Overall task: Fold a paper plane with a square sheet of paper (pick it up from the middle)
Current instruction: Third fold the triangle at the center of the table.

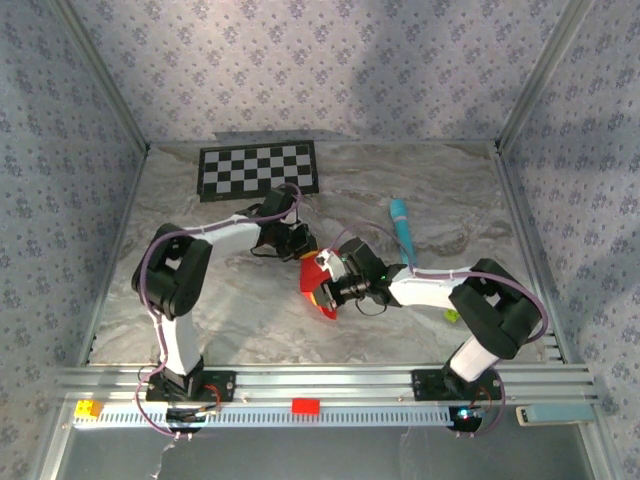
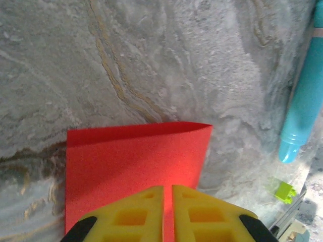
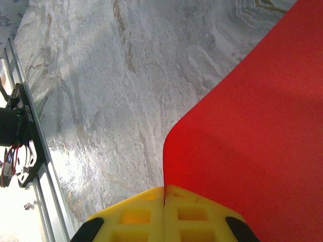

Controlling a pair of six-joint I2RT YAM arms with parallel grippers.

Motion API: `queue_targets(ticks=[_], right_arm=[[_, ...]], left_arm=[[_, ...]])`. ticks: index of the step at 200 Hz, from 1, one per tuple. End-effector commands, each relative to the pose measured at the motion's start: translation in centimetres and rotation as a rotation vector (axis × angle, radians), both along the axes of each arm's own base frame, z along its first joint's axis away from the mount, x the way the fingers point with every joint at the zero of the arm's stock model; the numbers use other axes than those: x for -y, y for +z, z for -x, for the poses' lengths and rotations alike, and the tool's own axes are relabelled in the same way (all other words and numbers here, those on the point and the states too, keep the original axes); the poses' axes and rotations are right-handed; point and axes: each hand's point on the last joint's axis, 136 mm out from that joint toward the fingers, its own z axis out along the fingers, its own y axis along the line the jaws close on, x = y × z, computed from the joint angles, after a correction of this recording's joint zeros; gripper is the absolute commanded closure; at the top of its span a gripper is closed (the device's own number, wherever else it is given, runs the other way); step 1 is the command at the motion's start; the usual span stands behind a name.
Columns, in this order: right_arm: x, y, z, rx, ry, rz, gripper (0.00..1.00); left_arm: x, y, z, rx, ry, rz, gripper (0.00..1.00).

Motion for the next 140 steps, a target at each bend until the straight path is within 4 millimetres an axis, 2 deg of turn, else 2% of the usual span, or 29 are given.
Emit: queue_targets(ticks=[1,71,140], right_arm=[[0.2,-0.7,0.3,-0.038,0.0,-0.007,1.0],[1.4,-1.1,-0.8,-0.046,-0.056,0.014,1.0],[4.3,-2.6,-2.8,-0.037,-0.173,0.115,1.0]], left_arm=[[0.5,-0.7,0.1,-0.012,-0.055,0.004,0.89],[-0.4,-4.8,2.0,-0.096,-0.085,-0.088,0.93],[-0.9,-5.4,2.4,-0.106,-0.091,-0.122,0.95]])
